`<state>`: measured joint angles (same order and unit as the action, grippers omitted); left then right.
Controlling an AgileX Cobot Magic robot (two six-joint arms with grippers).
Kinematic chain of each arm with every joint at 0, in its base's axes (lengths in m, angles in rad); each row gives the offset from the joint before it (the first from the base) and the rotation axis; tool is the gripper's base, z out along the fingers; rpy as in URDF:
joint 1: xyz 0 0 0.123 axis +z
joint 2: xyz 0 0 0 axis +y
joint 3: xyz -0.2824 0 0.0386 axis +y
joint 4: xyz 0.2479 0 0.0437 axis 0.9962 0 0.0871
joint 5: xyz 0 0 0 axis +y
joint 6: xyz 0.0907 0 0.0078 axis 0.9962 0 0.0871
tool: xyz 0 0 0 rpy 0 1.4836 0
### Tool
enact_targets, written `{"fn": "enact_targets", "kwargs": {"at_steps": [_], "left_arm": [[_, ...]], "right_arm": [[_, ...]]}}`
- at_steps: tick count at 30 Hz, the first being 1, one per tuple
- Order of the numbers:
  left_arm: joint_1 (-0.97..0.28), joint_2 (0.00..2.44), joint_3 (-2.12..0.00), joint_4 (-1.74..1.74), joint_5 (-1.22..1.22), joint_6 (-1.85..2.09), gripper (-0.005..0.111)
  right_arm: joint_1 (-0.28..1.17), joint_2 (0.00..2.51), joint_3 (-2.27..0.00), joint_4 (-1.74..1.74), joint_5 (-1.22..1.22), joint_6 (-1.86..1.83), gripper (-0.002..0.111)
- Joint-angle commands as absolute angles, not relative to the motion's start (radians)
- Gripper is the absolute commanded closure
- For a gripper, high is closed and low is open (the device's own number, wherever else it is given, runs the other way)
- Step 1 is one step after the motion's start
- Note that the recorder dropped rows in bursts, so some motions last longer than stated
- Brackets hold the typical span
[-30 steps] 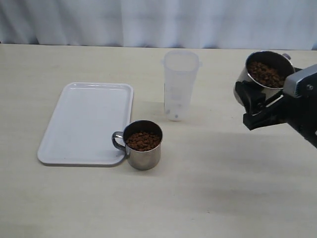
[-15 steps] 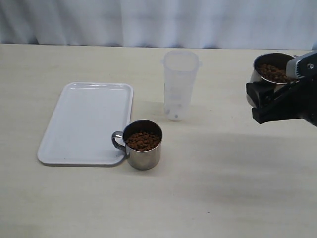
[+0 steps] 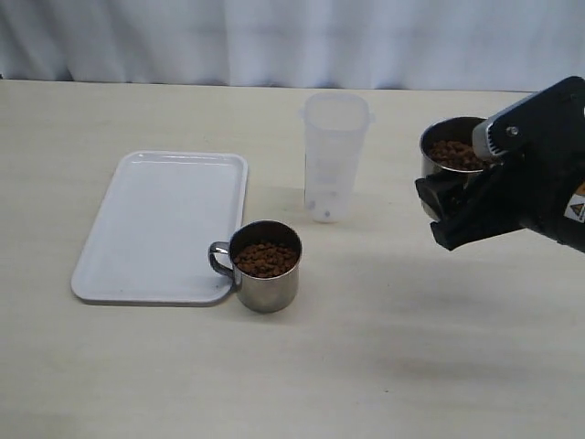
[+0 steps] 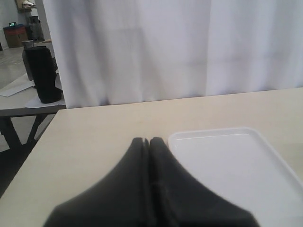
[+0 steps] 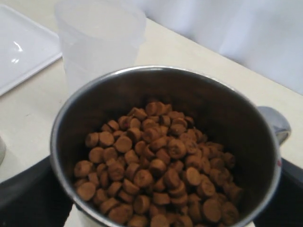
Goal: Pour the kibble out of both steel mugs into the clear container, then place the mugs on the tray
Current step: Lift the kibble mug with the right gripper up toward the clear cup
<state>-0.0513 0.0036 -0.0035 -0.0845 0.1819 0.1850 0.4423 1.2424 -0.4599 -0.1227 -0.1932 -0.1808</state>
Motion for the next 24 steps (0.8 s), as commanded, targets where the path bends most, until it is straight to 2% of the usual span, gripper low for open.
{"fn": "enact_targets", "kwargs": {"at_steps": [1, 5, 9, 12, 24], "left_arm": [[-0.059, 0.0, 0.0, -0.085, 0.175, 0.181, 0.107], [-0.059, 0.0, 0.0, -0.085, 0.175, 0.181, 0.107], [-0.059, 0.0, 0.0, -0.085, 0.175, 0.181, 0.107], [-0.059, 0.0, 0.0, -0.085, 0.175, 0.181, 0.107], [-0.059, 0.0, 0.0, -0.087, 0.175, 0.181, 0.107]], "right_arm": [[0.445, 1.229, -0.471, -0.115, -0.181, -0.188, 0.104], [0.44, 1.227, -0.471, -0.16, -0.181, -0.122, 0.104], [0.364, 1.207, -0.482, -0.761, -0.181, 0.498, 0.104], [0.322, 1.196, -0.496, -1.055, -0.119, 0.788, 0.104], [0.329, 1.196, -0.522, -1.078, -0.074, 0.79, 0.104]]}}
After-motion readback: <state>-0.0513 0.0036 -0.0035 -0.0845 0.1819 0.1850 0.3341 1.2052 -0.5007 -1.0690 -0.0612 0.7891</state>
